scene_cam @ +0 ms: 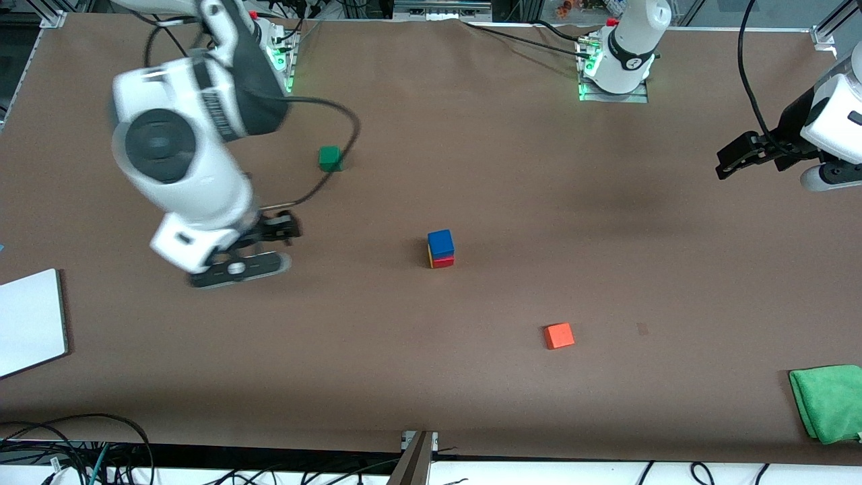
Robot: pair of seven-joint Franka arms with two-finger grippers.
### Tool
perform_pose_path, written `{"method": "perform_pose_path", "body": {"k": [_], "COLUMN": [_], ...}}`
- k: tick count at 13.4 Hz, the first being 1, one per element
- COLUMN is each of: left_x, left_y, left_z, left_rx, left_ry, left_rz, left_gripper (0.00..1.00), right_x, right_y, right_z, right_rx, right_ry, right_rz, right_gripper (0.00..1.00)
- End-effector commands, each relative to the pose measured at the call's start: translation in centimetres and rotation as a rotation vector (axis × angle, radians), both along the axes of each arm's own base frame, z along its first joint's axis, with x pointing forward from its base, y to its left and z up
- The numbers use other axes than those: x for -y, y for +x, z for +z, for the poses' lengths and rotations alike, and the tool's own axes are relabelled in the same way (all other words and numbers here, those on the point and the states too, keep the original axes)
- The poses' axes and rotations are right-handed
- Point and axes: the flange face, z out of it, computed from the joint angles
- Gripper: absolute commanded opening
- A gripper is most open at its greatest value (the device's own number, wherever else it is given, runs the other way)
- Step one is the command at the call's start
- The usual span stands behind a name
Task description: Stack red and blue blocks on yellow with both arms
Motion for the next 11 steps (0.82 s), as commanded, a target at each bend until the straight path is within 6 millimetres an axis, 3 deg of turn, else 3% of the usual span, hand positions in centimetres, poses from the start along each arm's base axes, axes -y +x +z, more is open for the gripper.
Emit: {"method": "perform_pose_path", "body": {"k": [1, 3, 6, 8, 10, 11], "left_x": [0.5, 0.5, 1.1, 1.3, 1.5, 1.4], "left_y": [0.0, 0.0, 0.0, 0.0, -0.1, -0.1], "left_z": [0.4, 0.4, 0.4, 0.4, 0.4, 0.4], "left_rx": [0.011, 0.011, 0.013, 0.013, 0.014, 0.014], "left_ry": [-0.020, -0.020, -0.019, -0.011, -0.005, -0.005], "left_rz": [-0.014, -0.014, -0.024, -0.030, -0.037, -0.035], "left_gripper": [1.00, 1.00, 1.00, 1.00, 1.00, 1.00], "right_x": [7.4, 14.1, 21.2, 21.5, 21.3, 21.2], "right_y": [-0.7, -2.2, -5.1, -7.7, -8.1, -8.9], "right_z": [2.6, 3.5, 4.2, 4.0, 4.3, 5.4], "right_rx": [-0.024, -0.051, -0.081, -0.086, -0.081, -0.072], "right_ry": [-0.002, 0.044, 0.055, 0.051, 0.060, 0.069], "right_rz": [-0.055, -0.153, -0.277, -0.289, -0.271, -0.263], "right_gripper": [1.00, 1.00, 1.00, 1.00, 1.00, 1.00]}}
